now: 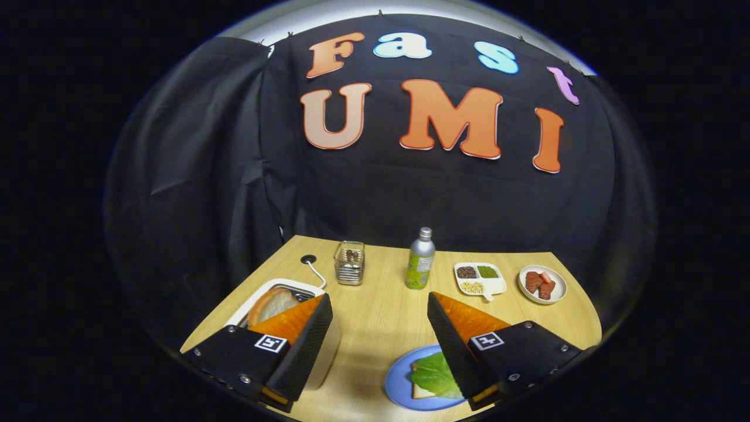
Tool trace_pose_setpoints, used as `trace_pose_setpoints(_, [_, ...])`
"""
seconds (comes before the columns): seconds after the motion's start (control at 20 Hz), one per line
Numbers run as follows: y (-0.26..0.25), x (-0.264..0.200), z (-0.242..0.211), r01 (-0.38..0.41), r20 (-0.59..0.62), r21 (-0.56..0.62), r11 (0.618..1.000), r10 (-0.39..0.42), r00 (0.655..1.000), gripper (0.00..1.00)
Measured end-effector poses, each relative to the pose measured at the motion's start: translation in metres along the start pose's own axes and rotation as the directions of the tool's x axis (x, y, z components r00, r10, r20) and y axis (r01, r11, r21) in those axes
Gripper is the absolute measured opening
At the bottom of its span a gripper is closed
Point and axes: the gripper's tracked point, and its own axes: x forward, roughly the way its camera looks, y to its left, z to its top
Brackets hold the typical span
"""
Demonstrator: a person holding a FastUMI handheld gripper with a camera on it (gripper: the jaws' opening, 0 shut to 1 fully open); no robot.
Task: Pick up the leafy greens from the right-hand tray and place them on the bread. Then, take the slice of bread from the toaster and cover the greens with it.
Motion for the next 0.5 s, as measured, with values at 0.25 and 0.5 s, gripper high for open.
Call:
trace_pose_setpoints(0.25, [0.06, 0.009, 0.002, -0.063, 0.008, -0.068, 0.996, 0.064, 0.998, 0.98])
trace_pose_setpoints(0.5, [0.095, 0.019, -0.012, -0.092, -0.017, -0.101, 0.991, 0.091, 0.996, 0.98])
